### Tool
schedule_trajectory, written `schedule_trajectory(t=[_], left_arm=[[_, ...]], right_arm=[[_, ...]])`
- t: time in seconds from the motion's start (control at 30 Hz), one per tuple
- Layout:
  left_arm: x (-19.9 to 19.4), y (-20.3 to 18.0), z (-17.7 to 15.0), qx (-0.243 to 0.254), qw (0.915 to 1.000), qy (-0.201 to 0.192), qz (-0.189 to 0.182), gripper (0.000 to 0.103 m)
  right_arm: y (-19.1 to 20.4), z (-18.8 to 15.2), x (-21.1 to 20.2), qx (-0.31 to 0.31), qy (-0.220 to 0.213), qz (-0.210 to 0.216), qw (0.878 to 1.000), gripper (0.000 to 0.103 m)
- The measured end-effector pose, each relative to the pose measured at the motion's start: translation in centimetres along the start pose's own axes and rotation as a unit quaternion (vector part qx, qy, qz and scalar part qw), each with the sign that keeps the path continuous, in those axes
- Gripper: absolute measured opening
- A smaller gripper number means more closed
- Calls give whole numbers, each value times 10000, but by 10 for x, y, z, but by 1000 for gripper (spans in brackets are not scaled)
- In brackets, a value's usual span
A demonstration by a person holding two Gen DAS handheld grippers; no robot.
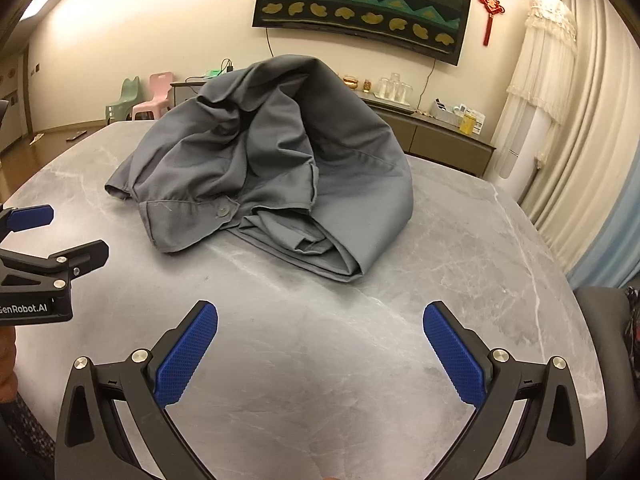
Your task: Fold clothes
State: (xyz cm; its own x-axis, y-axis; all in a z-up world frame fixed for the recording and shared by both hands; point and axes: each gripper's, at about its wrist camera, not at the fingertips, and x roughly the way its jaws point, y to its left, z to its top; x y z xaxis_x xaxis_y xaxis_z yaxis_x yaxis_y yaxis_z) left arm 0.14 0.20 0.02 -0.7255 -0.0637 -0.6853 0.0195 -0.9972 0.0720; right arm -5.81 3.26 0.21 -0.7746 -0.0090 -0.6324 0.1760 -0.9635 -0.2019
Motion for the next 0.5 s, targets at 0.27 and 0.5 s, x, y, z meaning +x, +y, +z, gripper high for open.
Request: schedule_trajectory(t=[0.27,0.5], left_arm=[[-2,1,0,-78,9997,170,-158,102],[4,0,1,-151,9988,336,-321,102]], right_arm=[[2,0,1,180,89,74,9998,103],[5,2,-4,155,8,36,9999,103]])
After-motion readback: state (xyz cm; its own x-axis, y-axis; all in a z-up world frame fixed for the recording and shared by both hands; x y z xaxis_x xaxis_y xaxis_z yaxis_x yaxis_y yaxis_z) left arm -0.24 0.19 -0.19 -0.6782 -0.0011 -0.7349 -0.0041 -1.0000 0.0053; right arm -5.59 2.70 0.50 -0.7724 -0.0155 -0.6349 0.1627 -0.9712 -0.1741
